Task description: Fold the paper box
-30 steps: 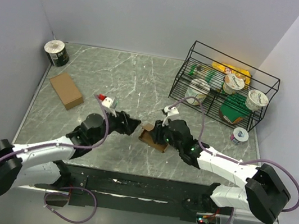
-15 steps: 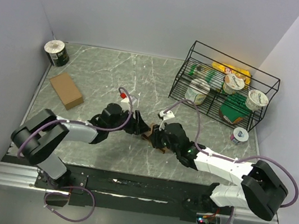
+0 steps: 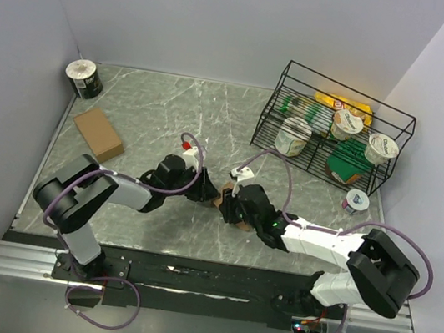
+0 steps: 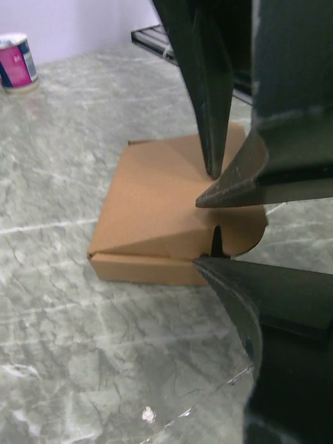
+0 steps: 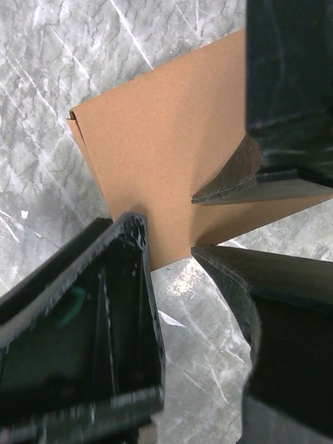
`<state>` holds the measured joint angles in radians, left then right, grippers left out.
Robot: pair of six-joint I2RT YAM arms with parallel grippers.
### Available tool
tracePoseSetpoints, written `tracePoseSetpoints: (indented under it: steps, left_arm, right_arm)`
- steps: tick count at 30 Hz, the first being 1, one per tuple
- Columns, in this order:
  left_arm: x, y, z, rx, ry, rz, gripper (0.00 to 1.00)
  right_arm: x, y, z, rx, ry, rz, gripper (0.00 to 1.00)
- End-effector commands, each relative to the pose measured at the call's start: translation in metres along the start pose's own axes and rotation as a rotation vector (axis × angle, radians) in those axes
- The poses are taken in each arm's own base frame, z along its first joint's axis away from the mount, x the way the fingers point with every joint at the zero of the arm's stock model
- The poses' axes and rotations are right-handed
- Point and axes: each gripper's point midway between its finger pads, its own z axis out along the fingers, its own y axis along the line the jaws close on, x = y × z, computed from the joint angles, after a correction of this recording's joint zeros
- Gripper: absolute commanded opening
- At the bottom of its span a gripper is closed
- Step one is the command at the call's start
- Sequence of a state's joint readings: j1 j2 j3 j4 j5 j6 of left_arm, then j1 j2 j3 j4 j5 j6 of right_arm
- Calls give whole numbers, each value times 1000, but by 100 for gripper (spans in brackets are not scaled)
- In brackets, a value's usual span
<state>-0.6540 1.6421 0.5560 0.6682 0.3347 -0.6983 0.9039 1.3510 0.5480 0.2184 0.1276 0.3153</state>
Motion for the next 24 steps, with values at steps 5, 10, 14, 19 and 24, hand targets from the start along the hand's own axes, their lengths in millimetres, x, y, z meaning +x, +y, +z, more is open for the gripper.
tracePoseSetpoints:
  steps: [5,10,14,19,24]
  left_arm:
    - [3,-7,5,56,3,40,29]
    - [-3,-17,5,98,-8,40,18]
    - [4,-11,8,80,25,39,13]
    - [23,-4,8,83,76,0,8]
    - [34,17,6,-9,89,-7,3]
  right_arm:
    - [17,-7,2,38,63,-29,41]
    - [19,-7,4,41,71,-26,41]
    - [22,-8,4,45,77,-22,41]
    - [25,-9,6,48,88,-18,41]
    - [22,-10,3,58,79,-15,44]
